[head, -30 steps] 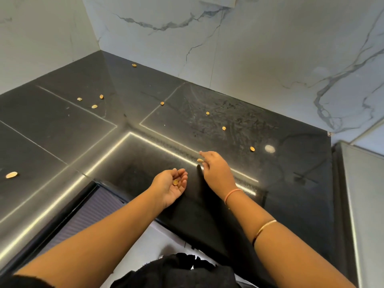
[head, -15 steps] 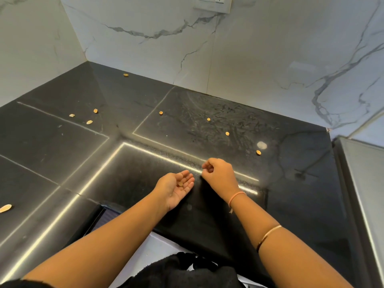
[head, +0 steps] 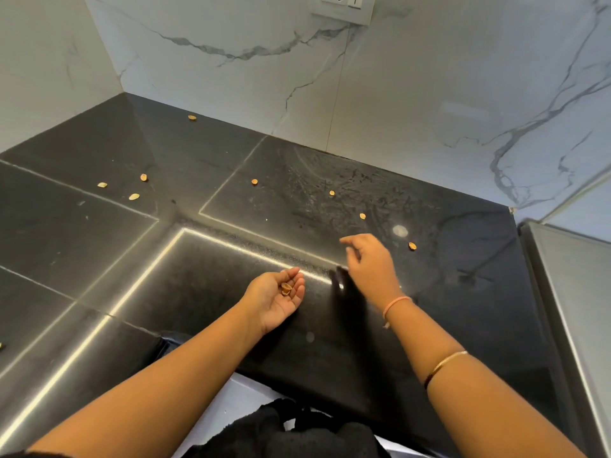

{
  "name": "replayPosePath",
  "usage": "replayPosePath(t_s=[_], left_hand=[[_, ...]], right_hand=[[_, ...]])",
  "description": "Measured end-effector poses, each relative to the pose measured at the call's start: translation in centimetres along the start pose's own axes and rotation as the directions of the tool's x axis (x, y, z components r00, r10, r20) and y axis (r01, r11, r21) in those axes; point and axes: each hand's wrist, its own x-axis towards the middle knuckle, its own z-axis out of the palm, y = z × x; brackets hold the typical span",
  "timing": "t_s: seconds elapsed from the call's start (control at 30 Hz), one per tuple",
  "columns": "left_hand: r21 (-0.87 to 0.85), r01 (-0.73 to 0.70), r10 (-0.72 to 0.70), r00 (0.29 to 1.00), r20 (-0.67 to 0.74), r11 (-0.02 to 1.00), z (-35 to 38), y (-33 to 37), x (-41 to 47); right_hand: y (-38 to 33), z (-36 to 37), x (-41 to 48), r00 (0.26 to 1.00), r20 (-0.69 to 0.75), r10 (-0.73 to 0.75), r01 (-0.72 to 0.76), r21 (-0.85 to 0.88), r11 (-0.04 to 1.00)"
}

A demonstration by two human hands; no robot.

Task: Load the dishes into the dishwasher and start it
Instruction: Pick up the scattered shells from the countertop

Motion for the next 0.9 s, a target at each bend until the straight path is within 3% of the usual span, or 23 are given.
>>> replayPosePath(t_s=[0.23,0.43,0.7,0.9], left_hand=[[-0.01,-0.005,0.005,1.0,-0.011,1.0,-0.9,0.0,-0.3],[-0.024,-0.052,0.051,0.998,-0.032,0.998,-0.3,0.5,-0.1],[-0.022,-0.082,0.081,0.995,-0.063,0.996,2.6,0.3,1.0],[0.002,-0.082,0.081,0.993,-0.083,0.997,4.6,-1.0,2.2]], right_hand=[[6.0,-2.1,3.3,0.967,0.099,0.233,-0.162,-0.466,0.87],[7.6,-2.5,4.3,0.91,0.146,0.388,-0.277,-0.483,0.83],[6.9,-2.9,3.9,0.955,0.104,0.277,-0.184,-0.526,0.831],[6.5,-3.2,2.8,0.967,0.16,0.199,-0.076,-0.565,0.821]])
